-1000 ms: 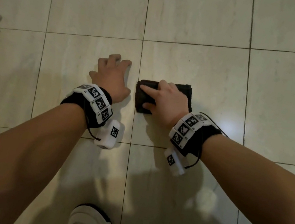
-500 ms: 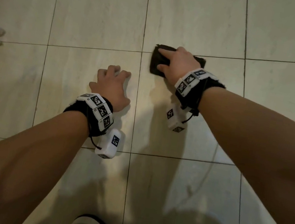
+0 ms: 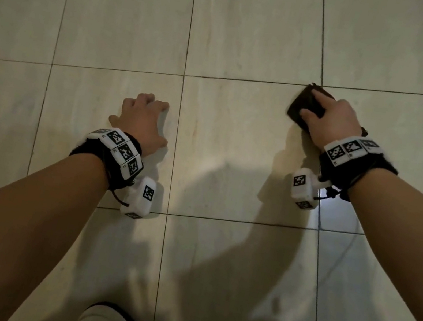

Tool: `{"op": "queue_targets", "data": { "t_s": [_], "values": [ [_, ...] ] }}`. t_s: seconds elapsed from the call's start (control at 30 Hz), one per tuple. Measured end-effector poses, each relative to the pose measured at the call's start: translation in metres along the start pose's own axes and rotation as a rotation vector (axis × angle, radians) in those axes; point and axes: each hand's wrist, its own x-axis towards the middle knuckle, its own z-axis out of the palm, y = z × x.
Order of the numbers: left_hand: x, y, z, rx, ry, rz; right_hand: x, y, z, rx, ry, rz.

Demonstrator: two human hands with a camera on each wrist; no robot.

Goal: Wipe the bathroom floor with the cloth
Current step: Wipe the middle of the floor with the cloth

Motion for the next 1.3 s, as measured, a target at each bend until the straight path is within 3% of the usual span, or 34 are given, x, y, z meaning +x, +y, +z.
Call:
{"op": "queue_targets", "data": {
  "t_s": [0.23,0.57,0.67,0.9,1.13,1.3],
  "values": [
    [0.001,-0.003,0.002,0.035,0.029,0.035,0.002,-0.024,0.011,-0.029,0.013,0.030],
    [0.004,-0.004,0.002,0.045,0.028,0.044,0.001,-0.163,0.045,-0.133,-0.258,-0.348],
    [0.002,-0.004,0.001,0.040,0.015,0.037,-0.008,-0.183,0.054,-0.172,-0.317,-0.445],
    [0.000,0.002,-0.001,0.049,-0.008,0.009,-0.059,-0.170,0.064,-0.305,-0.381,-0.564],
    [-0.003,0.007,-0.003,0.050,-0.015,-0.002,-0.135,-0.128,0.075,-0.353,-0.462,-0.781],
    [-0.003,0.008,-0.002,0.079,-0.040,0.000,-0.164,-0.102,0.077,-0.358,-0.524,-0.824]
  ]
}}
